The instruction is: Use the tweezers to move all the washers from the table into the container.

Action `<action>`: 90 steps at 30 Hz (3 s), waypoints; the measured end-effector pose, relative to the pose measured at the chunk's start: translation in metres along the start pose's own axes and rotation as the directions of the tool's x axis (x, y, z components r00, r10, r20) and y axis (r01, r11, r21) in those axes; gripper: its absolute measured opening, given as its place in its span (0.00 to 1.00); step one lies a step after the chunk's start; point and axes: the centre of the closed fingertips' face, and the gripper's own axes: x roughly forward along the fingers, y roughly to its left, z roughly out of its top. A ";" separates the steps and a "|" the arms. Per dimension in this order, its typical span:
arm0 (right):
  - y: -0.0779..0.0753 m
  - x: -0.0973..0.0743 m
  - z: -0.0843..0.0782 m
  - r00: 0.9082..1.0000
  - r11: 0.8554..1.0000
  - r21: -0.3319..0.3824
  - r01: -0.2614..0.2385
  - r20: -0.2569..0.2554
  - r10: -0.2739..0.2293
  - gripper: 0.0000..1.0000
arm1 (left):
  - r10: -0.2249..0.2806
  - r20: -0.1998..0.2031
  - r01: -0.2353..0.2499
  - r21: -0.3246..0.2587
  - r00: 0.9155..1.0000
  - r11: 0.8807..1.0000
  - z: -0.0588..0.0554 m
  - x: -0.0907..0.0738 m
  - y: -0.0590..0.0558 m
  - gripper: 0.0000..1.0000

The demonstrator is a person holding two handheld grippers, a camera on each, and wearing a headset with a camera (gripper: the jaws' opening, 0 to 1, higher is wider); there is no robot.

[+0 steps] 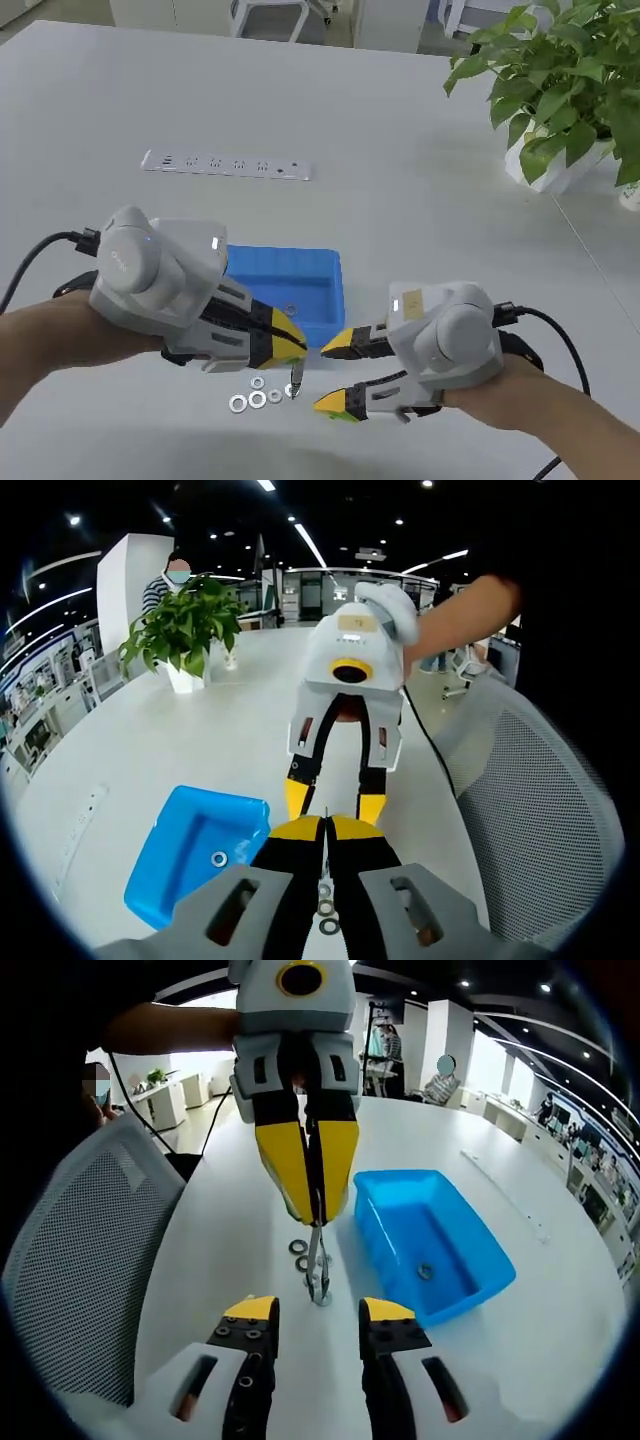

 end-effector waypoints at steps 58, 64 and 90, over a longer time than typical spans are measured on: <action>0.005 0.027 0.002 0.995 0.996 -0.047 -0.079 -0.060 0.076 0.06 | -0.005 -0.016 0.005 -0.008 1.000 1.000 -0.007 0.000 0.005 0.06; 0.005 0.027 0.002 0.995 0.996 -0.041 -0.078 -0.059 0.076 0.06 | -0.008 -0.028 0.007 -0.015 1.000 1.000 -0.010 -0.001 0.004 0.09; -0.003 0.002 0.017 0.998 0.996 -0.070 -0.055 -0.044 0.052 0.07 | 0.097 0.010 -0.095 -0.133 0.995 0.986 -0.021 -0.032 -0.004 0.58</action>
